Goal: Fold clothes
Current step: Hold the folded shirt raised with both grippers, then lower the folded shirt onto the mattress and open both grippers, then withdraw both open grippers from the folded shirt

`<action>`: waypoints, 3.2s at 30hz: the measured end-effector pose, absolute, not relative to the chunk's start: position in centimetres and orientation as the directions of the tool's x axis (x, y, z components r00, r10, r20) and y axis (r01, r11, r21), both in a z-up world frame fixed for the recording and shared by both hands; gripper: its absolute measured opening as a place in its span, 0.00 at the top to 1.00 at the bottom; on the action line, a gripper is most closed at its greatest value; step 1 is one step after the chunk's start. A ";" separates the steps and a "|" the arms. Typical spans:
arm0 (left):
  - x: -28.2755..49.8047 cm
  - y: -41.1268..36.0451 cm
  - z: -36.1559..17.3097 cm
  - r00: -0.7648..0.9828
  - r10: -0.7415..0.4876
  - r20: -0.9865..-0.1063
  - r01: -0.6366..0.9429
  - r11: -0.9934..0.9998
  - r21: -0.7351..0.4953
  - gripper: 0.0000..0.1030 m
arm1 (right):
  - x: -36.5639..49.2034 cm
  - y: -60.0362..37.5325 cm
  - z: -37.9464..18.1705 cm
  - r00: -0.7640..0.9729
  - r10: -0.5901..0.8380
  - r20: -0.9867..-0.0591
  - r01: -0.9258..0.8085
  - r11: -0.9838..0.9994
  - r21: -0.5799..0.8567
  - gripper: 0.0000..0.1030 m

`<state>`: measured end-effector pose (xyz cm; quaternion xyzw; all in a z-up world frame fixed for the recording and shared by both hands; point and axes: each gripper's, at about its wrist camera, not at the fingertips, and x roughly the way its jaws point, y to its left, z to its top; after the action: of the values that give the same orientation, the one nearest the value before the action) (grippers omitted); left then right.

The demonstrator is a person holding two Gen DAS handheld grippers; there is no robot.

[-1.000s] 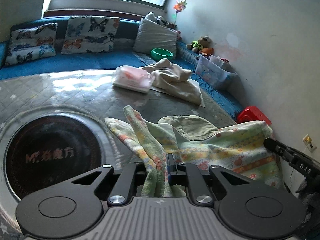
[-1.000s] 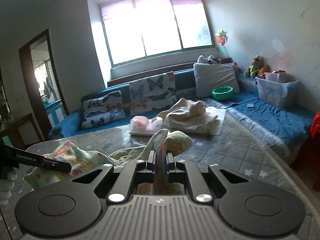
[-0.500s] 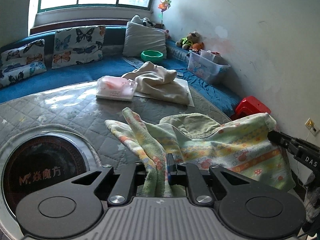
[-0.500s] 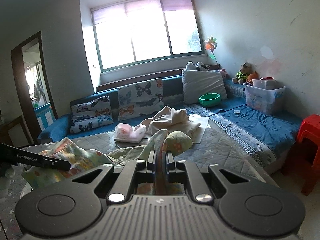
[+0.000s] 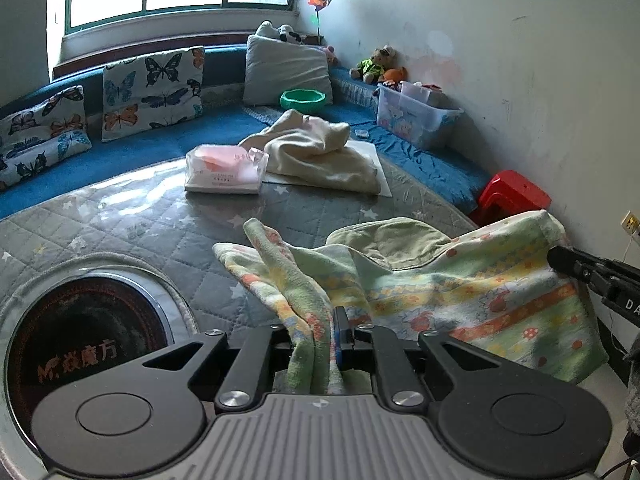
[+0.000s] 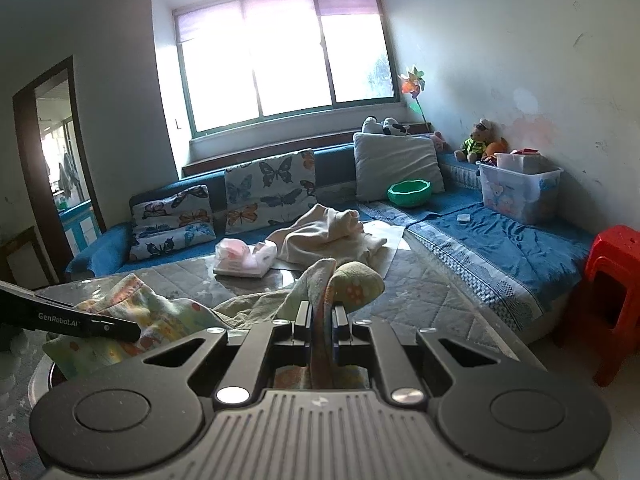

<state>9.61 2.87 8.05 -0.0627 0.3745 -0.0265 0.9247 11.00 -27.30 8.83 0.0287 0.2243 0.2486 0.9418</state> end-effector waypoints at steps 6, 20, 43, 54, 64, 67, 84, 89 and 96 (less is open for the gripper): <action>9.9 2.7 7.7 0.714 -0.090 -0.694 0.000 0.992 -0.129 0.89 | 11.3 -27.3 8.5 0.771 0.482 -0.417 -0.455 0.874 0.171 0.92; 10.3 2.0 6.7 0.703 -0.070 -0.708 0.002 0.995 -0.096 0.88 | 11.8 -27.3 7.0 0.761 0.464 -0.454 -0.433 0.884 0.177 0.92; 10.8 2.3 3.4 0.642 -0.050 -0.765 -0.021 0.996 -0.083 0.84 | 12.3 -27.9 3.1 0.728 0.412 -0.548 -0.371 0.909 0.191 0.92; 10.8 2.7 1.7 0.615 -0.020 -0.788 -0.052 0.996 -0.065 0.75 | 12.8 -28.2 1.2 0.713 0.376 -0.592 -0.335 0.924 0.183 0.89; 10.8 3.5 0.5 0.595 0.026 -0.803 -0.088 0.996 -0.034 0.59 | 13.2 -28.3 0.3 0.712 0.338 -0.615 -0.312 0.937 0.154 0.75; 10.7 3.8 0.1 0.590 0.036 -0.807 -0.100 0.995 -0.029 0.54 | 12.9 -27.9 0.3 0.711 0.338 -0.617 -0.327 0.935 0.136 0.59; 9.3 4.2 -0.5 0.592 0.083 -0.801 -0.130 0.991 0.006 0.34 | 8.9 -23.4 0.1 0.659 0.415 -0.627 -0.488 0.871 0.063 0.19; 8.5 4.1 -0.4 0.594 0.082 -0.801 -0.135 0.991 0.002 0.29 | 8.1 -22.9 -0.2 0.644 0.416 -0.642 -0.492 0.868 0.069 0.16; 7.3 3.4 -0.2 0.601 0.077 -0.795 -0.122 0.992 0.004 0.21 | 7.7 -23.1 -0.2 0.644 0.413 -0.644 -0.472 0.877 0.091 0.07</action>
<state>7.32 3.43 -0.19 -0.0255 0.4430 0.0557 0.8944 7.71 -23.06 -0.16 -0.0428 0.3439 0.2445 0.9056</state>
